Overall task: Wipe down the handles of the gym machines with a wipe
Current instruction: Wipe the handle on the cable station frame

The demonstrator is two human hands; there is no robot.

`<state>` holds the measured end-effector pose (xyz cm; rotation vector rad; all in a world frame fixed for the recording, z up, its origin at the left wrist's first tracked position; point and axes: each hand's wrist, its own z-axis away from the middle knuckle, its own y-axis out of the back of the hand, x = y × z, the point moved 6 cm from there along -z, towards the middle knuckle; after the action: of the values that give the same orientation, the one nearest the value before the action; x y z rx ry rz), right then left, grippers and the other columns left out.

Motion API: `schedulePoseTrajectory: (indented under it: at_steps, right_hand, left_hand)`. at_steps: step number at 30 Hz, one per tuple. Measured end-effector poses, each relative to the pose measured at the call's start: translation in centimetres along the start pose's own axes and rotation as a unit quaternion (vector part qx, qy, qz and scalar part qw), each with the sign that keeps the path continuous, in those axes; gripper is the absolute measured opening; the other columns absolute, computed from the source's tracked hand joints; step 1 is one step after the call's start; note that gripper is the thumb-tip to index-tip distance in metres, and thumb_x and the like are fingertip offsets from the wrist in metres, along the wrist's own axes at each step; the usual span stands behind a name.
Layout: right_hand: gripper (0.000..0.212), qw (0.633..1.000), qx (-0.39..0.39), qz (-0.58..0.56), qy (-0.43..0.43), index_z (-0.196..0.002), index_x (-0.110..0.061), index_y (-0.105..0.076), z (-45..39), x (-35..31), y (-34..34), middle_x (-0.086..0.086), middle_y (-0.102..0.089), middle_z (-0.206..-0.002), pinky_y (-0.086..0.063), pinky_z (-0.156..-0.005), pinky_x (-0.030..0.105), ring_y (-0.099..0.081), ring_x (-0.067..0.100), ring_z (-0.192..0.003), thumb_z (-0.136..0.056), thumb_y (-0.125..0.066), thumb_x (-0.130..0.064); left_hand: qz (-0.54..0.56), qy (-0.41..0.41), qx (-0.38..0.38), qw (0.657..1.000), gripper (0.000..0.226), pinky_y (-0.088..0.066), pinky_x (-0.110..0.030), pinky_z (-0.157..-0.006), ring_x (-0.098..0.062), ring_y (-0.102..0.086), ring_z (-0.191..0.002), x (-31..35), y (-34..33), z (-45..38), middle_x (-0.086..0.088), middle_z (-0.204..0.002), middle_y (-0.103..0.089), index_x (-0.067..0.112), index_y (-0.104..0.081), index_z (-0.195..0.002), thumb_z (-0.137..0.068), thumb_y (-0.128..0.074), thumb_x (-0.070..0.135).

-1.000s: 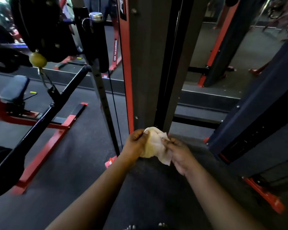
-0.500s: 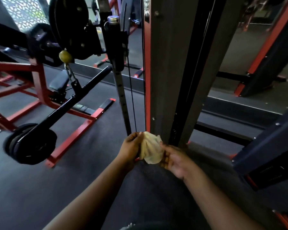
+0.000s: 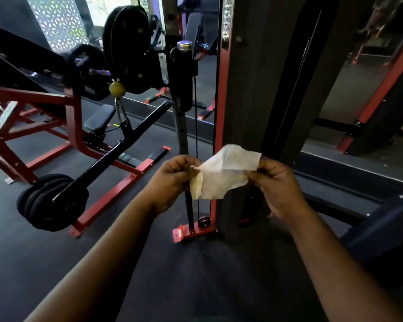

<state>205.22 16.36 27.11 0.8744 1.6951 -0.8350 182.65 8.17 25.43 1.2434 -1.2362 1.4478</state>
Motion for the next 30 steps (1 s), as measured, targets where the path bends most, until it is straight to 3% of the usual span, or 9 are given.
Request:
schedulePoseTrajectory:
  at_steps: [2,5,9,15,20,23,25,28,30]
  right_hand:
    - [0.020,0.984,-0.048,0.138,0.103,-0.098,0.000,-0.075,-0.5,-1.9,-0.5,0.011,-0.066,-0.104,-0.054,-0.089,0.025,-0.067,0.018,-0.100,-0.088,-0.064,0.013]
    - [0.021,0.951,-0.077,0.247,0.168,-0.090,-0.002,-0.077,-0.8,-2.3,-1.5,0.010,-0.065,-0.107,-0.053,-0.092,0.024,-0.065,0.017,-0.105,-0.087,-0.065,0.015]
    - [0.016,0.942,-0.063,0.271,0.189,-0.091,-0.002,-0.075,-0.6,-2.2,-2.9,0.002,-0.071,-0.110,-0.055,-0.093,0.024,-0.067,0.012,-0.109,-0.089,-0.066,0.010]
    - [0.022,0.930,-0.051,0.306,0.198,-0.100,-0.006,-0.076,-1.1,-2.0,-3.7,0.001,-0.073,-0.107,-0.057,-0.090,0.030,-0.069,0.013,-0.105,-0.090,-0.065,0.011]
    - [0.030,0.916,-0.060,0.347,0.190,-0.104,-0.011,-0.077,-0.9,-2.0,-3.5,-0.003,-0.071,-0.111,-0.053,-0.093,0.020,-0.067,0.007,-0.108,-0.087,-0.067,0.013]
    - [0.036,0.908,-0.085,0.381,0.153,-0.106,-0.022,-0.076,-0.7,-1.3,-3.3,-0.011,-0.069,-0.112,-0.053,-0.094,0.019,-0.066,0.006,-0.109,-0.087,-0.071,0.008]
    - [0.038,0.917,-0.105,0.373,0.098,-0.106,-0.028,-0.075,-0.5,-0.7,-3.0,-0.015,-0.069,-0.108,-0.055,-0.092,0.022,-0.067,0.006,-0.107,-0.086,-0.074,0.004]
    - [0.038,0.910,-0.174,0.368,-0.074,-0.111,-0.032,-0.072,0.0,1.3,-2.1,-0.018,-0.071,-0.106,-0.058,-0.093,0.035,-0.069,0.003,-0.102,-0.083,-0.081,-0.008]
    - [0.052,0.891,-0.189,0.388,-0.141,-0.119,-0.041,-0.066,0.3,2.4,-1.9,-0.024,-0.069,-0.112,-0.055,-0.100,0.037,-0.063,-0.005,-0.109,-0.076,-0.088,-0.023]
  left_hand:
    - [-0.009,-0.017,0.004,1.000,0.043,-0.060,-0.034,-0.072,-0.026,-0.068,-0.092,0.9,0.6,-0.1,-0.008,-0.100,-0.070,0.015,-0.075,-0.087,-0.100,-0.045,-0.012]
    - [0.000,-0.009,0.036,0.999,0.027,-0.061,-0.042,-0.078,-0.028,-0.070,-0.100,0.8,1.3,-0.5,-0.009,-0.112,-0.070,0.014,-0.067,-0.115,-0.103,-0.049,-0.001]
    - [0.023,0.082,0.079,0.993,0.027,-0.061,-0.043,-0.082,-0.032,-0.072,-0.108,-1.1,2.1,-0.8,-0.017,-0.126,-0.068,0.013,-0.063,-0.129,-0.107,-0.051,0.023]
    - [0.101,0.167,0.085,0.977,0.042,-0.060,-0.038,-0.073,-0.031,-0.075,-0.098,-2.4,2.2,-0.6,-0.016,-0.117,-0.074,0.014,-0.063,-0.132,-0.107,-0.045,0.042]
    - [0.175,0.181,-0.004,0.968,0.061,-0.061,-0.039,-0.073,-0.028,-0.074,-0.095,-1.7,1.4,-0.6,-0.017,-0.118,-0.072,0.008,-0.061,-0.135,-0.105,-0.039,0.056]
    - [0.022,0.108,-0.006,0.994,0.042,-0.062,-0.039,-0.083,-0.025,-0.074,-0.105,-1.0,2.2,-1.4,-0.013,-0.125,-0.070,0.011,-0.064,-0.127,-0.094,-0.070,0.036]
    - [-0.089,0.052,0.009,0.995,0.027,-0.062,-0.035,-0.083,-0.019,-0.074,-0.103,-0.3,2.8,-1.9,-0.006,-0.115,-0.074,0.014,-0.068,-0.117,-0.091,-0.075,0.021]
    - [-0.232,-0.005,0.014,0.973,0.012,-0.061,-0.031,-0.082,-0.013,-0.073,-0.098,1.2,3.1,-2.4,-0.001,-0.104,-0.074,0.019,-0.069,-0.107,-0.095,-0.071,0.021]
    - [-0.357,-0.033,-0.027,0.933,0.006,-0.058,-0.028,-0.083,-0.008,-0.070,-0.093,2.3,2.6,-2.9,0.003,-0.099,-0.071,0.023,-0.068,-0.103,-0.097,-0.069,0.024]
